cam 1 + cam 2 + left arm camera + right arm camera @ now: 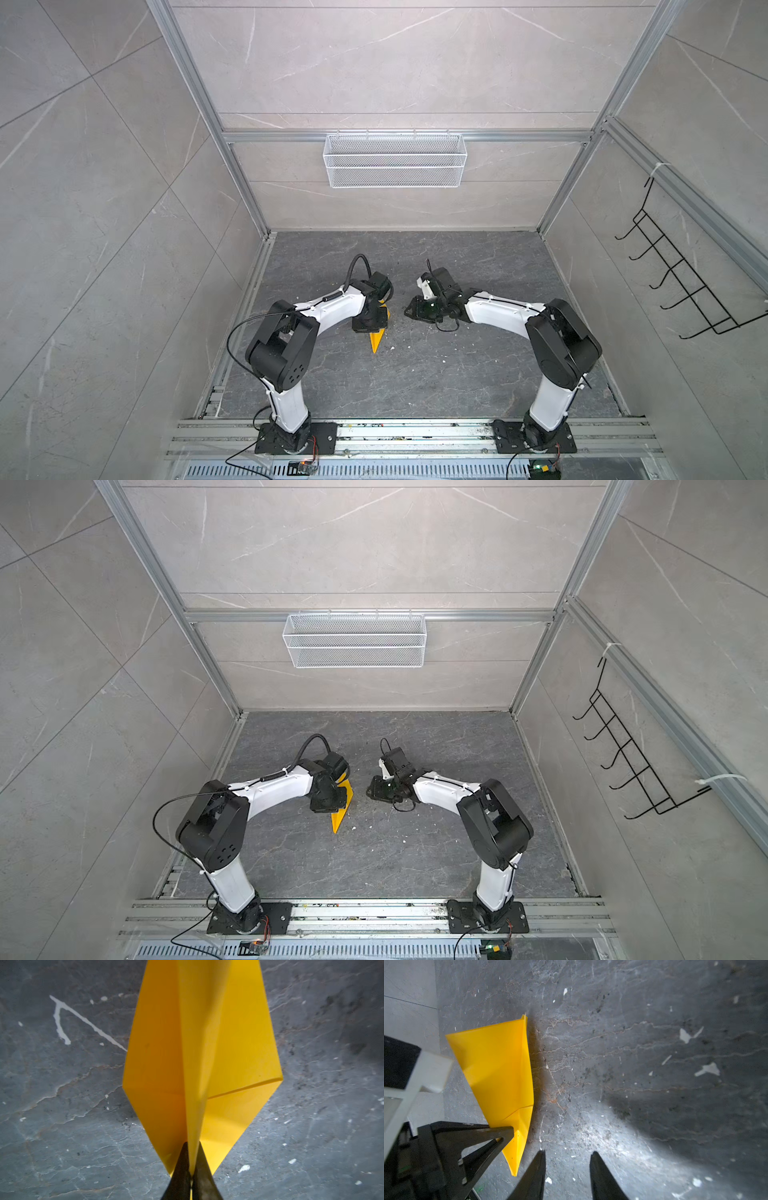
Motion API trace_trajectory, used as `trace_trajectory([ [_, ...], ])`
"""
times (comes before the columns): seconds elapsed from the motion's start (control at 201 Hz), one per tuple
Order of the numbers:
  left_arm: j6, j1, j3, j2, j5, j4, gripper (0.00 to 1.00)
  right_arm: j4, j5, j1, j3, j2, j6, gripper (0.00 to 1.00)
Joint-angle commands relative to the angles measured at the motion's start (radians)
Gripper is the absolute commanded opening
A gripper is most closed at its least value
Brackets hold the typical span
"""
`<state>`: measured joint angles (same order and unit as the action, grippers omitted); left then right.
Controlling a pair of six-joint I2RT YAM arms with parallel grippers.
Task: Fold a paper plane with a square sheet of paper (pick it up from the middle)
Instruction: 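Open the right gripper and draw it back while the left gripper holds the plane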
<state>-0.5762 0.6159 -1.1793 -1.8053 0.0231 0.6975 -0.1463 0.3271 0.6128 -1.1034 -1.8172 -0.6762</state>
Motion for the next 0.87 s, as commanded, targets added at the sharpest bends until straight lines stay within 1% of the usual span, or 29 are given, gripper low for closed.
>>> trace_trajectory([
  [0.0,0.032,0.004,-0.033,-0.025,0.026,0.048,0.09,-0.03,-0.023,-0.004,0.008,0.021,0.017,0.39],
  [0.149,0.024,0.005,-0.029,-0.04,0.038,0.053,0.14,-0.032,-0.023,-0.004,0.009,0.02,0.017,0.39],
  [0.224,0.024,0.004,-0.024,-0.049,0.037,0.051,0.14,-0.033,-0.023,-0.004,0.011,0.02,0.015,0.39],
  [0.244,0.014,0.005,-0.023,-0.05,0.037,0.05,0.15,-0.033,-0.023,-0.004,0.011,0.018,0.014,0.39],
  [0.299,0.004,0.006,-0.02,-0.056,0.037,0.048,0.16,-0.033,-0.022,-0.005,0.008,0.016,0.015,0.39],
  [0.448,-0.011,0.011,-0.014,-0.078,0.031,0.04,0.16,-0.033,-0.019,-0.004,0.011,0.012,0.012,0.39],
  [0.558,-0.017,0.016,-0.016,-0.083,0.043,0.042,0.11,-0.033,-0.019,-0.004,0.011,0.012,0.011,0.39],
  [0.767,-0.011,0.02,-0.069,0.003,0.096,0.069,0.1,-0.047,-0.035,-0.005,0.005,0.031,0.017,0.39],
  [0.866,-0.005,0.02,-0.113,0.012,0.104,0.062,0.09,-0.051,-0.051,-0.011,0.013,0.046,0.015,0.39],
])
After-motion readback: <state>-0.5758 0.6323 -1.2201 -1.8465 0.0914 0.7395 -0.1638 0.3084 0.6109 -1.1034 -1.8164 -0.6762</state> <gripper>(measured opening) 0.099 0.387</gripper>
